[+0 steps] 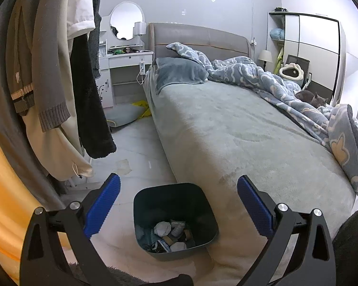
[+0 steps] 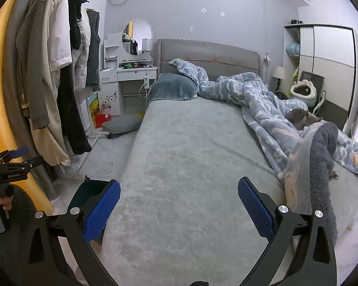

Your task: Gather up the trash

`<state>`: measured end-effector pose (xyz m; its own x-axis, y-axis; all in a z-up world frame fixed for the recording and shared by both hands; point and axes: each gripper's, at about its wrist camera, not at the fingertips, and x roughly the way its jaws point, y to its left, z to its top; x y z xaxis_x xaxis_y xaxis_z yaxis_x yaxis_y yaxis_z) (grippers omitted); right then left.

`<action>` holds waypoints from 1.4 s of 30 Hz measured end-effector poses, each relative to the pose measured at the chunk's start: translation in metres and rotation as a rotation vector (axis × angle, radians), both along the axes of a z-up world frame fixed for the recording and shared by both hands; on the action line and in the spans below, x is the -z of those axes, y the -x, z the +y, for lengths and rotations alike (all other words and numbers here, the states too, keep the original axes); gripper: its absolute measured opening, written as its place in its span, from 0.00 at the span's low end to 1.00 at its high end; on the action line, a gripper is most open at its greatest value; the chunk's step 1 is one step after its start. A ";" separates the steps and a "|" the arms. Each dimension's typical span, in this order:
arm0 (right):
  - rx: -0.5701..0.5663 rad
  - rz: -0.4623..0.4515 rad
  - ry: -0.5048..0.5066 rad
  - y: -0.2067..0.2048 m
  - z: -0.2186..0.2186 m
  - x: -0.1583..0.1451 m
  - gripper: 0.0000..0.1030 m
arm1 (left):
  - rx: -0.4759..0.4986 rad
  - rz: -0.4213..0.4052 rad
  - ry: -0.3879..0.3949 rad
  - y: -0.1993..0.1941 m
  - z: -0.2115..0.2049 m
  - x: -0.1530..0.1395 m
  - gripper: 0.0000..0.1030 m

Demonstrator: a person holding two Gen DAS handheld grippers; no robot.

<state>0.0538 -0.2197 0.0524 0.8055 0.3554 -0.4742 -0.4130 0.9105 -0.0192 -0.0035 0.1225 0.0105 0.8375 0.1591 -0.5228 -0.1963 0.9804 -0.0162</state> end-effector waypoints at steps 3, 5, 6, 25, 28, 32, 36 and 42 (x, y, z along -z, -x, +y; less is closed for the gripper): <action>-0.013 0.013 -0.024 -0.001 -0.003 0.000 0.97 | 0.007 -0.004 -0.004 0.001 -0.003 0.000 0.97; -0.013 0.013 -0.030 -0.001 -0.003 -0.001 0.97 | 0.006 -0.004 0.006 0.001 -0.002 0.000 0.97; -0.013 0.013 -0.027 -0.001 -0.004 -0.001 0.97 | 0.005 -0.003 0.010 0.001 -0.001 0.000 0.97; -0.027 0.021 0.012 0.000 0.001 0.001 0.97 | 0.016 -0.008 0.023 0.002 -0.002 0.000 0.97; -0.027 0.020 0.011 0.001 0.000 0.001 0.97 | 0.016 -0.008 0.024 0.002 -0.001 0.000 0.97; -0.027 0.021 0.011 0.000 0.000 0.001 0.97 | 0.012 -0.007 0.030 0.002 -0.001 0.001 0.97; -0.028 0.021 0.012 0.000 0.000 0.001 0.97 | 0.011 -0.007 0.031 0.001 0.000 0.001 0.97; -0.027 0.021 0.012 0.000 0.000 0.001 0.97 | 0.012 -0.006 0.029 0.001 0.000 0.001 0.97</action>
